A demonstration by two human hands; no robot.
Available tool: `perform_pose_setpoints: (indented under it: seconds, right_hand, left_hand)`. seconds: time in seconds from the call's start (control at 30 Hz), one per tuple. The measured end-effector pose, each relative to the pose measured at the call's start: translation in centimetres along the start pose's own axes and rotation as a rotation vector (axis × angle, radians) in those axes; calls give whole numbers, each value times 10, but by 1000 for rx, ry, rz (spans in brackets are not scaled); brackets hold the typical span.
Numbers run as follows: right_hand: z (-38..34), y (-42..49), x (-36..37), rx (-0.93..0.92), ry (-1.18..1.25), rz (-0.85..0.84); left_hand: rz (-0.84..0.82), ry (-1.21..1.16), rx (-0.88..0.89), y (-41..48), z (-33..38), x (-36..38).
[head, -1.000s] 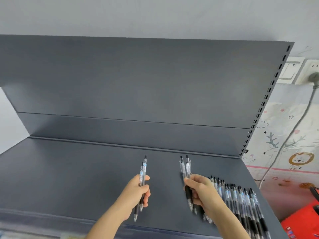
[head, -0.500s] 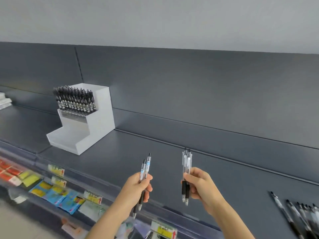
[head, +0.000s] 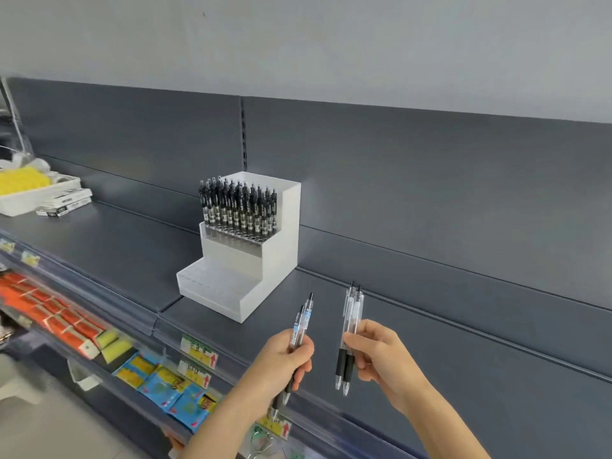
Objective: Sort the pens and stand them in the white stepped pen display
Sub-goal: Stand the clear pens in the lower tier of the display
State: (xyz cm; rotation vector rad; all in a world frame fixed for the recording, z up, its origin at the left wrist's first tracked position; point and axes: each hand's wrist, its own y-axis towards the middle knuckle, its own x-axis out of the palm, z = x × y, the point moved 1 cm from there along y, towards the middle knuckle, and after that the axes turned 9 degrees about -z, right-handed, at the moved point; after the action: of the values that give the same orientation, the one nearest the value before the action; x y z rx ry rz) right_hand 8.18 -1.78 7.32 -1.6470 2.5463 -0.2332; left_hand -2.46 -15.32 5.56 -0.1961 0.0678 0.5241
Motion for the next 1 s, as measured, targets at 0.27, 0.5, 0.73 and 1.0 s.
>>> perform_pose_setpoints:
  seconds: [0.27, 0.5, 0.73, 1.0]
  right_hand:
    - [-19, 88, 32, -22, 32, -111]
    - [-35, 143, 66, -30, 48, -195]
    - [-41, 185, 90, -22, 57, -156]
    - [-43, 224, 139, -107, 1, 76]
  left_hand:
    - [48, 51, -11, 51, 8, -62]
    - [99, -9, 33, 79, 13, -109]
    - [161, -68, 54, 100, 4, -163]
    - [62, -9, 39, 118, -9, -250]
